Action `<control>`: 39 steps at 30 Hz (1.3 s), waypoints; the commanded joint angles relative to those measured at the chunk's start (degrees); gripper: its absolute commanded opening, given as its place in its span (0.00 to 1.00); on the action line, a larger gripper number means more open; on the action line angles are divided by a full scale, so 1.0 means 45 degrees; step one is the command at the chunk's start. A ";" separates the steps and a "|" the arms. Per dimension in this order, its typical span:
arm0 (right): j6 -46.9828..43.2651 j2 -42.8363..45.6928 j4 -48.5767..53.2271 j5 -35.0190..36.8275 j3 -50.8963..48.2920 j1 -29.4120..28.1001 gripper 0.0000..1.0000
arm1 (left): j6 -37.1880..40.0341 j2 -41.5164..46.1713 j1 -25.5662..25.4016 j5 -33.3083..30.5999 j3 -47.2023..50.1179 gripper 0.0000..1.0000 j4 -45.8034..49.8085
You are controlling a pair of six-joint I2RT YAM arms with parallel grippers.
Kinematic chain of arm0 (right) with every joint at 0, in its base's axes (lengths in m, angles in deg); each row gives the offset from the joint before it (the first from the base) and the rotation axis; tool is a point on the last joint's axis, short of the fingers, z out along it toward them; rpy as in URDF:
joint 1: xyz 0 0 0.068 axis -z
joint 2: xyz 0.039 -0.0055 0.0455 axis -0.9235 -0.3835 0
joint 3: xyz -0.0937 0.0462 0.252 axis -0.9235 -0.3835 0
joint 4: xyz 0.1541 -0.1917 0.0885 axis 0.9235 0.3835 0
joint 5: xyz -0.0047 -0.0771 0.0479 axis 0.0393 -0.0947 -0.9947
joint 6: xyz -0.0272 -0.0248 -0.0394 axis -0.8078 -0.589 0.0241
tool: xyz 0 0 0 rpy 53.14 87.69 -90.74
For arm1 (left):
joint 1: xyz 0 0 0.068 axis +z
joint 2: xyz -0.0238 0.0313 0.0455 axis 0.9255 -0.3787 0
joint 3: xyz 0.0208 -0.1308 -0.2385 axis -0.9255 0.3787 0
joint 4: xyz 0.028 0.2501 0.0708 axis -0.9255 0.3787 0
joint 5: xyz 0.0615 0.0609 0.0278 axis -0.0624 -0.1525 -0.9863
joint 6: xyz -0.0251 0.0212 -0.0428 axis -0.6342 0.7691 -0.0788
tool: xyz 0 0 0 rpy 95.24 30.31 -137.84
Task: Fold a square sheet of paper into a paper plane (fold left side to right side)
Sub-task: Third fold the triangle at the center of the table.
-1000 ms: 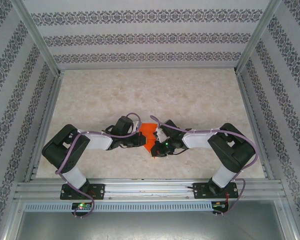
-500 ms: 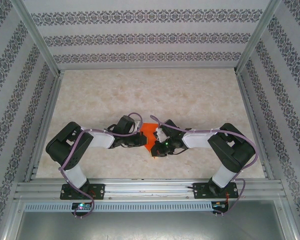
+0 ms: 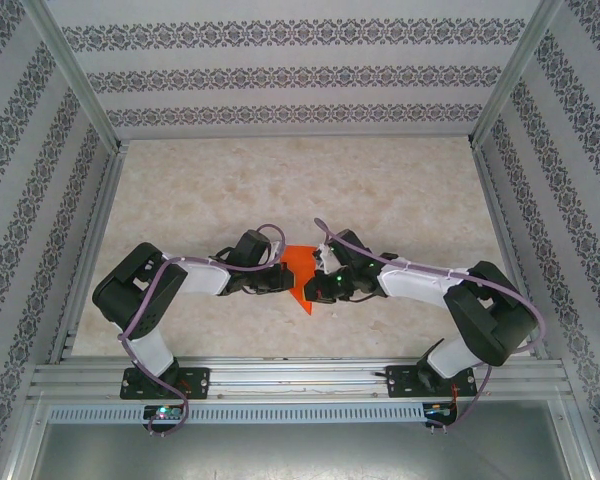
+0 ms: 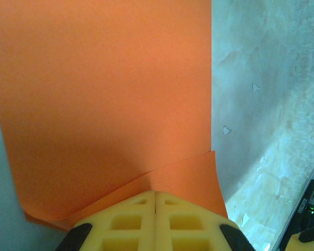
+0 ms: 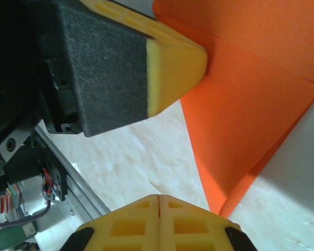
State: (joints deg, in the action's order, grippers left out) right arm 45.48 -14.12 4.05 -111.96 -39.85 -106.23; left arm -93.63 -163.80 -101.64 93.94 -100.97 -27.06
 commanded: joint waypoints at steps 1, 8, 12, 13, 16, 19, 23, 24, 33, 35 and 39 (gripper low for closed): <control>0.0748 -0.0280 -0.0374 0.0248 0.0187 -0.0187 0.00 | -0.0490 -0.0319 0.0081 -0.0467 0.0541 0.00 0.0566; 0.1627 -0.1149 -0.1115 0.1264 0.0350 -0.0785 0.00 | -0.0533 -0.0383 0.0067 -0.0409 0.0580 0.00 0.0468; 0.1826 -0.1686 -0.1258 0.1536 0.0656 -0.0956 0.00 | -0.0540 -0.0427 0.0070 -0.0398 0.0569 0.00 0.0429; 0.1810 -0.1804 -0.1261 0.1585 0.0734 -0.1007 0.00 | -0.0539 -0.0440 0.0069 -0.0408 0.0573 0.00 0.0429; 0.1815 -0.1997 -0.1218 0.1755 0.0825 -0.1031 0.00 | -0.0535 -0.0422 0.0060 -0.0408 0.0567 0.00 0.0449; 0.1752 -0.2010 -0.1091 0.2018 0.0807 -0.0990 0.00 | -0.0524 -0.0416 0.0070 -0.0418 0.0557 0.00 0.0468; 0.1614 -0.1995 -0.0789 0.2296 0.0791 -0.0957 0.00 | -0.0507 -0.0449 0.0070 -0.0407 0.0537 0.00 0.0507; 0.1589 -0.2014 -0.0717 0.2336 0.0786 -0.0952 0.00 | -0.0518 -0.0478 0.0070 -0.0409 0.0521 0.00 0.0507; 0.1284 -0.2077 0.0122 0.2727 0.0650 -0.0928 0.00 | -0.0505 -0.0480 0.0070 -0.0413 0.0480 0.00 0.0585; 0.1175 -0.2077 0.0363 0.2854 0.0681 -0.0940 0.00 | -0.0509 -0.0480 0.0070 -0.0409 0.0472 0.00 0.0585; 0.0924 -0.2058 0.0911 0.3203 0.0766 -0.0934 0.00 | -0.0481 -0.0461 0.0070 -0.0408 0.0449 0.00 0.0654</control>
State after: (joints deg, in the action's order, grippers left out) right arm 51.47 -22.54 3.16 -100.72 -36.99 -110.10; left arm -95.45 -163.80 -101.51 94.01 -100.23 -28.72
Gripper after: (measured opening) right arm 0.046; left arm 0.055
